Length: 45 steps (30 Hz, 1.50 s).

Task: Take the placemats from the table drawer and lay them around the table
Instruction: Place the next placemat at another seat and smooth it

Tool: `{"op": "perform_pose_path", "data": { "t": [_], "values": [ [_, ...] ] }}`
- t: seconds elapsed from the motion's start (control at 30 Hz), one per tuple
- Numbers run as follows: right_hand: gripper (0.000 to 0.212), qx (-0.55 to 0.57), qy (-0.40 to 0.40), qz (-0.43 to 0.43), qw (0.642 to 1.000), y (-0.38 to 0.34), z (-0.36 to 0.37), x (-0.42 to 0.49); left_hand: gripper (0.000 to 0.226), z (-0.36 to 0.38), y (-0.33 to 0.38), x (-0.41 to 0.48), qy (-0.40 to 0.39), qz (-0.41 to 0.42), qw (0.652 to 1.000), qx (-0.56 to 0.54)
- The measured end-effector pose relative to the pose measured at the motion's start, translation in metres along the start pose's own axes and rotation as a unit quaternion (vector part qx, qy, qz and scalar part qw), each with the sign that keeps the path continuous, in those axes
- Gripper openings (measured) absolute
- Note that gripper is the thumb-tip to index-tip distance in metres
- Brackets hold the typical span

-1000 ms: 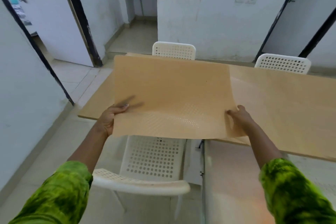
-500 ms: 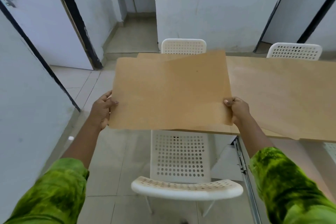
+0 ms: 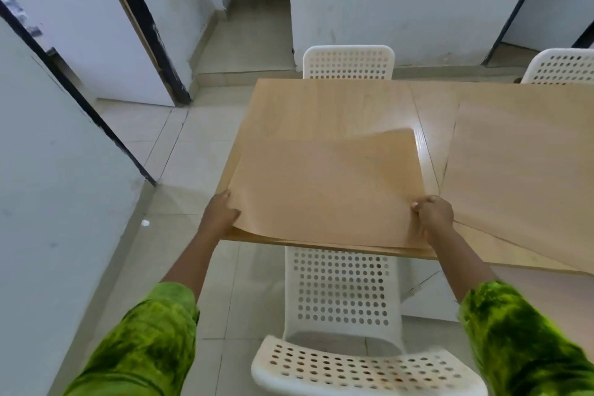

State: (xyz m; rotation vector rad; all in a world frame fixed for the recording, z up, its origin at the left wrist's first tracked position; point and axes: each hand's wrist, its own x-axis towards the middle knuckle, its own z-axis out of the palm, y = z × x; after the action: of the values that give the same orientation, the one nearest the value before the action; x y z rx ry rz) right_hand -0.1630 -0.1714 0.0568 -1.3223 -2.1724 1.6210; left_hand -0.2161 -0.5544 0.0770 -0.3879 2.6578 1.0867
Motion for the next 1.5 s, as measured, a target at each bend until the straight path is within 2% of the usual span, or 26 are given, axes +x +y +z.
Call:
{"op": "perform_pose_path", "data": {
  "t": [0.23,0.37,0.77,0.97,1.1,1.23,1.5],
  "values": [
    [0.041,-0.174,0.059,-0.033,0.982,0.000,0.013,-0.005,0.061,0.010,-0.010,0.018,-0.014,0.028,0.977,0.212],
    [0.042,-0.249,0.087,-0.041,0.964,0.005,0.018,-0.012,0.051,0.011,-0.016,0.022,-0.011,0.051,0.959,0.277],
    [0.042,-0.308,0.124,-0.036,0.943,0.020,0.021,-0.026,0.049,0.006,-0.024,0.016,-0.025,0.084,0.956,0.281],
    [0.037,-0.316,0.128,-0.052,0.939,0.021,0.021,-0.023,0.044,0.010,-0.017,0.013,-0.016,0.066,0.947,0.315],
    [0.031,-0.307,0.120,-0.091,0.940,0.024,0.022,-0.021,0.040,0.015,-0.003,0.014,-0.030,0.026,0.942,0.332],
    [0.036,-0.287,0.113,-0.136,0.942,0.027,0.021,-0.020,0.039,0.018,0.004,0.016,-0.040,0.005,0.935,0.352],
    [0.036,-0.324,0.107,-0.212,0.916,0.034,0.023,-0.021,0.036,0.017,0.000,0.017,-0.042,0.007,0.932,0.360]
  ]
}}
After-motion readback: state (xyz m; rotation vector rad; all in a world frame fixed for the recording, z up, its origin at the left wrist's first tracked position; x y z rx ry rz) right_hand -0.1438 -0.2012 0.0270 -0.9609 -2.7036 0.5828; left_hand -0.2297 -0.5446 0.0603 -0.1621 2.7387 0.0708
